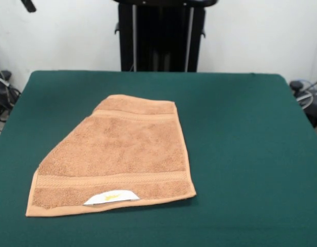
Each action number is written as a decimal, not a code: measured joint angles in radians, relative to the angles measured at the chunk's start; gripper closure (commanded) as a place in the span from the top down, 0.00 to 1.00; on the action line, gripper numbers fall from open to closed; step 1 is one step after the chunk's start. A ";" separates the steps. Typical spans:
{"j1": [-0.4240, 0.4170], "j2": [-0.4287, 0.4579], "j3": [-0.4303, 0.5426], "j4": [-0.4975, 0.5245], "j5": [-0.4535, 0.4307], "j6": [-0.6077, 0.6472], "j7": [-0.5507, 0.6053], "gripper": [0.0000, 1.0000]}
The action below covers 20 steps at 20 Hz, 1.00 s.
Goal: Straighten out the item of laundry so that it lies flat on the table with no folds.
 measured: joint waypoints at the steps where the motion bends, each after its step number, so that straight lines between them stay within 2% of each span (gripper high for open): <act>1: 0.001 0.002 0.000 0.000 -0.016 -0.001 0.000 0.00; 2: 0.002 0.005 -0.001 0.000 -0.033 -0.004 0.000 0.00; 3: 0.003 0.017 -0.004 0.000 -0.110 -0.020 0.000 0.00; 6: 0.003 0.031 -0.008 0.000 -0.187 -0.040 0.000 0.00; 7: 0.001 0.043 -0.010 -0.001 -0.251 -0.058 0.000 0.00; 9: -0.003 0.051 -0.009 -0.001 -0.289 -0.069 0.000 0.00; 20: -0.023 0.060 -0.009 -0.001 -0.326 -0.077 0.000 0.00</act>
